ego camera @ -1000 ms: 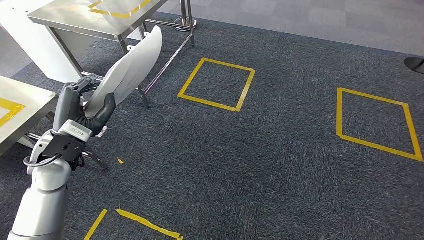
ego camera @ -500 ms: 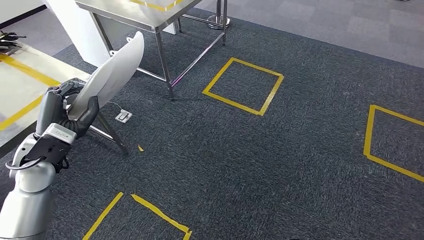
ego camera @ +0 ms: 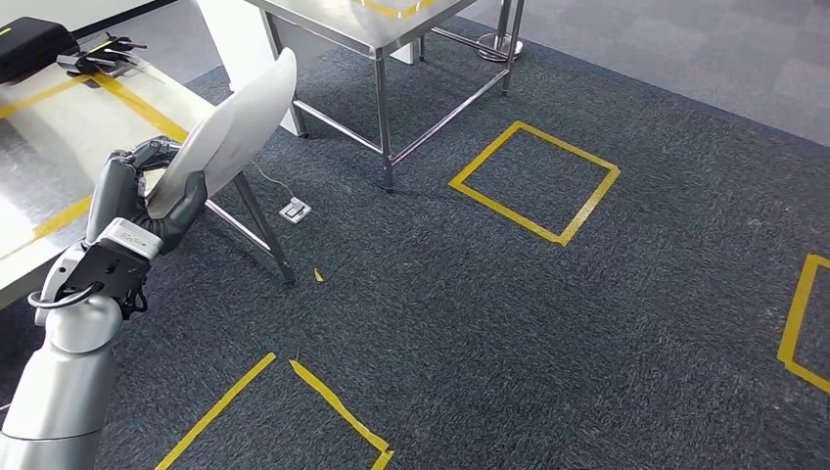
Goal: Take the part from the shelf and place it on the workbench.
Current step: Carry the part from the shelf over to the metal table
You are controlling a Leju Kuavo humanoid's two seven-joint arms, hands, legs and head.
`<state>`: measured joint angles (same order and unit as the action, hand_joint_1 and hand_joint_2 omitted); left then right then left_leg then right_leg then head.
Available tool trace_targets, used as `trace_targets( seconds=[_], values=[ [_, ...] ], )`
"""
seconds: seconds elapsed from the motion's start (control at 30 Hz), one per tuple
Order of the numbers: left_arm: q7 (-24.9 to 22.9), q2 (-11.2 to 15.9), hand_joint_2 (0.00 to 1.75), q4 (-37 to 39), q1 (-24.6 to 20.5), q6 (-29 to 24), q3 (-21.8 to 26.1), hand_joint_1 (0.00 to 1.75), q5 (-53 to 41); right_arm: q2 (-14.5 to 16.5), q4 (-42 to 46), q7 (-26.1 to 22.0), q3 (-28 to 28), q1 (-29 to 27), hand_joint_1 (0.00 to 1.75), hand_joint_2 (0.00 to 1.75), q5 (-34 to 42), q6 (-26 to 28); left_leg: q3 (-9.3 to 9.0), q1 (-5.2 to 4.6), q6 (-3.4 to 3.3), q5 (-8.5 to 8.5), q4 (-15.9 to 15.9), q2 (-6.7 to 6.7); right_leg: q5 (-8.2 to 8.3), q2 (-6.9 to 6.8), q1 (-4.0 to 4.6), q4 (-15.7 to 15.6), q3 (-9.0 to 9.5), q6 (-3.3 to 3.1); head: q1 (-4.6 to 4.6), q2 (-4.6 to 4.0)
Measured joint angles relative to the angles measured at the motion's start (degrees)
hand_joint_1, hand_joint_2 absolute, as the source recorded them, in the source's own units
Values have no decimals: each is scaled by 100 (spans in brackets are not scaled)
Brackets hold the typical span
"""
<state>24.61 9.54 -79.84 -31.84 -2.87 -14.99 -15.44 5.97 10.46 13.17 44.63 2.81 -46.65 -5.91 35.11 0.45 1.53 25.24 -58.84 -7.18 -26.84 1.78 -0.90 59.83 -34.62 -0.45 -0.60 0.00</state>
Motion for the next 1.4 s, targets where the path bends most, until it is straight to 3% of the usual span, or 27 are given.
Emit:
trace_targets(
  seconds=[0.07, 0.13, 0.2, 0.23, 0.27, 0.3, 0.37, 0.43, 0.5, 0.53, 0.57, 0.63, 0.7, 0.73, 0.77, 0.8, 0.87, 0.93, 1.0, 1.03, 1.07, 1.13, 1.17, 1.23, 1.4],
  values=[
    [6, 24, 175, 31, -24, -19, -10, 175, 18, 7, 1, -8, 0, 14, 0, 0, -23, 1, 105, -14, 57, 121, -192, 223, 23, -121, -18, -48, 25, -83, -26, 0],
    [16, 39, 175, 57, -37, -51, -19, 175, 43, 10, 0, -16, 0, 3, 0, 0, -55, 1, 416, -19, 100, 452, -839, 546, 15, -253, -9, -64, 37, -139, -52, 0],
    [21, 47, 175, 86, -9, -73, -27, 175, 56, 9, -1, -9, 0, -14, 0, 0, -78, 1, 740, -2, 132, 687, -1495, 649, -3, -396, 1, -60, 40, -158, -52, -1],
    [22, 55, 175, 99, 8, -79, -30, 175, 58, 9, 0, -5, 0, -17, 0, 0, -82, 0, 779, 4, 139, 658, -1571, 667, -12, -466, 2, -57, 45, -156, -52, -1],
    [22, 63, 175, 109, 18, -83, -32, 175, 59, 9, -1, -5, 0, -16, 0, 0, -85, -1, 702, 7, 139, 527, -1422, 695, -23, -538, 3, -55, 58, -149, -52, -1],
    [23, 70, 175, 113, 21, -86, -34, 175, 61, 9, 0, -5, 0, -14, 0, 0, -86, -2, 518, 7, 130, 331, -1076, 762, -39, -610, 3, -54, 80, -137, -52, 0],
    [24, 76, 175, 114, 10, -93, -40, 175, 67, 10, -1, -9, 0, -13, 0, 0, -86, -5, 111, -36, 67, 59, -313, 1042, -83, -747, 25, -48, 134, -91, -53, 0],
    [23, 76, 175, 115, -4, -99, -48, 175, 73, 9, -1, -13, 0, -7, 0, 0, -85, -6, -41, -81, -31, 15, -2, 1157, -114, -873, 57, -48, 173, -31, -46, 0],
    [23, 88, 175, 116, -7, -101, -53, 175, 74, 8, 0, -9, 0, 12, 0, 0, -84, -7, -31, -80, -120, -7, 18, 991, -138, -998, 65, -59, 201, 32, -41, 0],
    [25, 91, 175, 116, -12, -103, -56, 175, 74, 8, 0, -5, -1, 22, 0, 0, -85, -8, -36, -68, -155, -21, 36, 913, -175, -941, 52, -26, 203, 69, -37, 0],
    [26, 91, 175, 115, -23, -104, -61, 175, 75, 8, -1, -9, -1, 29, 0, 0, -87, -10, -44, -51, -188, -38, 57, 839, -260, -797, 39, 91, 163, 105, -29, 0],
    [27, 77, 175, 124, -44, -106, -75, 175, 80, 4, 0, -44, -2, 20, 0, 0, -96, -14, -48, -24, -233, -57, 75, 699, -569, -391, 12, 680, -106, 159, 1, 0],
    [24, 68, 175, 146, -38, -106, -96, 175, 83, -4, 0, -44, -2, -7, 0, 0, -105, -15, -32, -19, -249, -60, 62, 533, -818, -229, 10, 1384, -484, 180, 20, 0],
    [23, 65, 175, 157, -31, -106, -105, 175, 83, -7, -1, -17, -2, -15, 0, 0, -110, -17, -26, -19, -249, -59, 50, 442, -799, -211, 9, 1522, -584, 179, 22, 0],
    [22, 65, 175, 163, -25, -106, -109, 175, 84, -7, -1, 12, -2, -17, 0, 0, -117, -20, -24, -18, -244, -56, 36, 353, -667, -199, 6, 1437, -580, 172, 23, 0],
    [22, 65, 175, 167, -23, -106, -110, 175, 86, -7, -1, 31, -2, -17, 0, 0, -125, -22, -24, -16, -235, -51, 20, 266, -451, -160, -1, 1138, -469, 161, 23, 0],
    [23, 65, 175, 167, -28, -106, -111, 175, 88, -8, -1, 29, -3, -16, 0, 0, -135, -24, -6, -9, -194, -34, -19, 111, -104, 132, -30, 374, -149, 137, 24, 0],
    [24, 65, 175, 167, -33, -106, -113, 175, 90, -8, -1, -14, -3, -17, 0, 0, -138, -24, 35, 7, -115, -42, -29, -39, -25, 339, -35, 13, 9, 112, 23, 0],
    [24, 71, 175, 166, -37, -107, -117, 175, 91, -3, -1, -21, -3, -6, 0, 0, -137, -24, 72, 26, -24, -79, 11, -178, -21, 225, -23, -17, 42, 57, 25, 0],
    [24, 78, 175, 166, -42, -107, -123, 175, 91, 2, -1, -4, -2, 4, 0, 0, -136, -23, 90, 20, 9, -77, 6, -108, -6, 147, -27, -46, 67, 14, 21, 0],
    [21, 86, 175, 168, -58, -109, -131, 175, 91, 7, 0, 8, -2, 11, 0, 0, -132, -23, 139, 7, 33, -26, -77, 52, 11, 65, -36, -78, 94, -31, 5, 0],
    [12, 83, 175, 175, -104, -117, -154, 175, 90, 13, 0, 15, -1, 4, 0, 0, -122, -22, 382, -13, 63, 255, -590, 485, 20, -109, -35, -120, 124, -97, -30, 0],
    [7, 75, 175, 180, -122, -121, -163, 175, 90, 13, -1, 16, 1, -6, 0, 0, -119, -21, 521, -10, 75, 406, -880, 598, 15, -173, -29, -122, 128, -115, -44, 0],
    [2, 67, 175, 184, -131, -123, -173, 175, 89, 13, -1, 22, 2, -14, 0, 0, -117, -21, 681, -3, 88, 561, -1214, 648, 8, -243, -24, -121, 129, -124, -45, 0],
    [0, 65, 175, 186, -129, -123, -175, 175, 89, 13, -1, 22, 2, -15, 0, 0, -115, -21, 728, -1, 93, 596, -1309, 652, 5, -264, -24, -121, 129, -126, -45, 0]
  ],
)
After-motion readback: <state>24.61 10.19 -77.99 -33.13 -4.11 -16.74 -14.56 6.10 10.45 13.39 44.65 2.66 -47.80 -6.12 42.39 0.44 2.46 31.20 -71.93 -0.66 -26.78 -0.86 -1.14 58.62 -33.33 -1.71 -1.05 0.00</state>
